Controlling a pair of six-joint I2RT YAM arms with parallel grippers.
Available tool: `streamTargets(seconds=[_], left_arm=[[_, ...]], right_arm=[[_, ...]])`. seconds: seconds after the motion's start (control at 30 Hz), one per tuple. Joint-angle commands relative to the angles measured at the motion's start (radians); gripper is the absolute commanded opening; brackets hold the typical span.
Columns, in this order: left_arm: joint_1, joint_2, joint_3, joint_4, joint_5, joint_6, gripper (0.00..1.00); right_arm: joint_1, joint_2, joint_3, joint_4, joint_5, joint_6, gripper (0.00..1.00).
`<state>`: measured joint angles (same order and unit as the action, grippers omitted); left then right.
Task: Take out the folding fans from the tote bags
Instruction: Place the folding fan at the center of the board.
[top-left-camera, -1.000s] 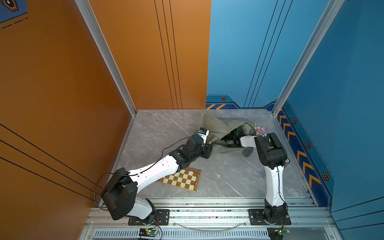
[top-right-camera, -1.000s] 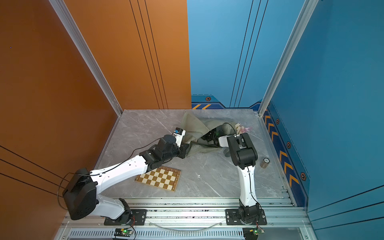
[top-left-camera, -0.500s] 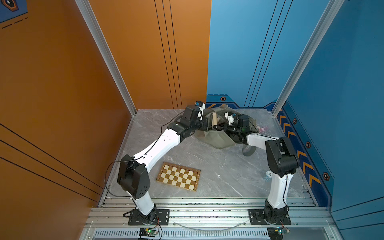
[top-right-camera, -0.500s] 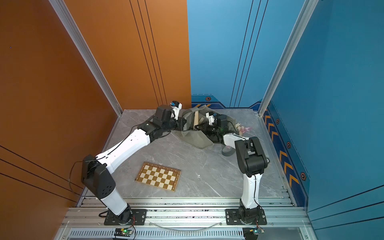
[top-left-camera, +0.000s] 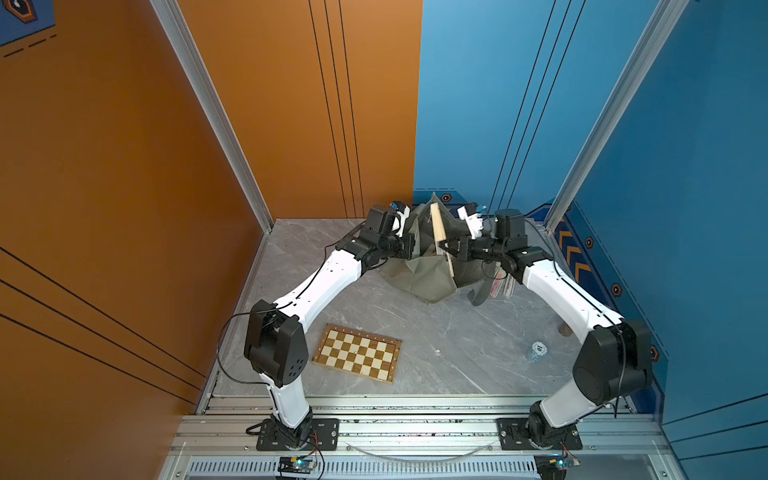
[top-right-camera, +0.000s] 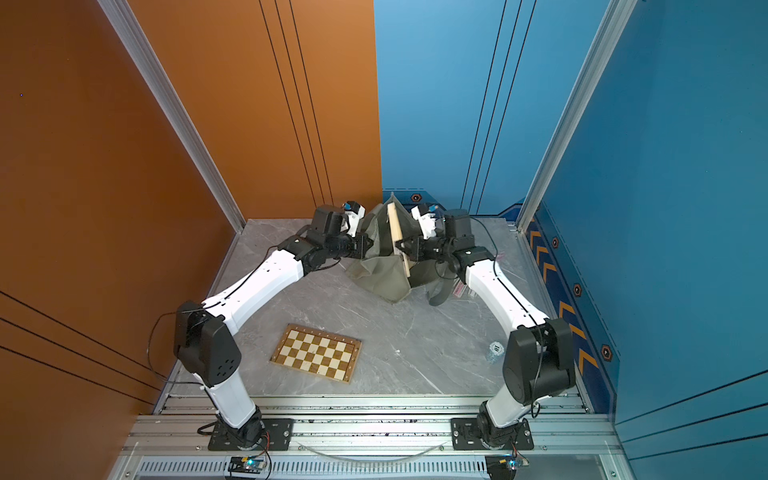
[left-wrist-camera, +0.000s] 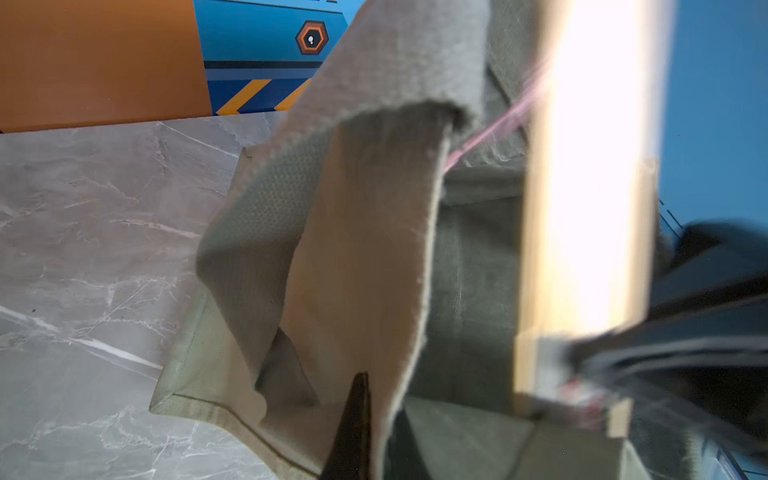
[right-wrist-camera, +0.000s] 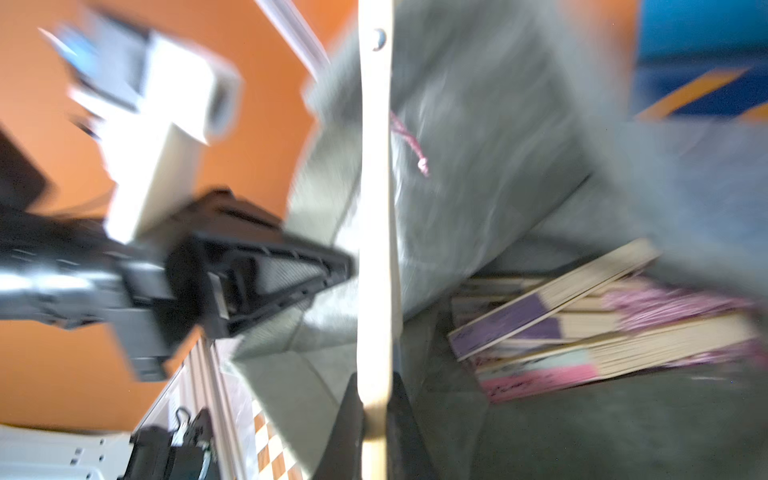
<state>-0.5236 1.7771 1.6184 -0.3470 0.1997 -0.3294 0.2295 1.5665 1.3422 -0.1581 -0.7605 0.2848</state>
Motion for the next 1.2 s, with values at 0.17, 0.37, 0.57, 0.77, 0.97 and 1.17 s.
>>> streamTargets(seconds=[0.17, 0.37, 0.57, 0.77, 0.97, 1.17], left_arm=[[0.056, -0.116, -0.087, 0.002, -0.029, 0.062, 0.0], [0.164, -0.255, -0.189, 0.093, 0.021, 0.057, 0.0], [0.269, -0.412, -0.297, 0.149, 0.02, 0.053, 0.0], [0.328, -0.498, -0.278, 0.043, 0.012, 0.129, 0.0], [0.293, -0.516, -0.278, 0.066, 0.056, 0.126, 0.0], [0.182, -0.522, -0.323, 0.093, 0.038, 0.102, 0.0]], right_arm=[[-0.198, -0.016, 0.087, 0.241, -0.204, 0.37, 0.0], [-0.352, 0.088, 0.106, 0.752, -0.298, 0.931, 0.0], [-0.438, 0.148, 0.113, 0.673, -0.286, 0.937, 0.0], [-0.453, 0.198, 0.151, 0.173, -0.202, 0.64, 0.0], [-0.379, 0.334, 0.318, -0.46, -0.044, 0.226, 0.0], [-0.34, 0.421, 0.318, -0.481, 0.047, 0.242, 0.03]])
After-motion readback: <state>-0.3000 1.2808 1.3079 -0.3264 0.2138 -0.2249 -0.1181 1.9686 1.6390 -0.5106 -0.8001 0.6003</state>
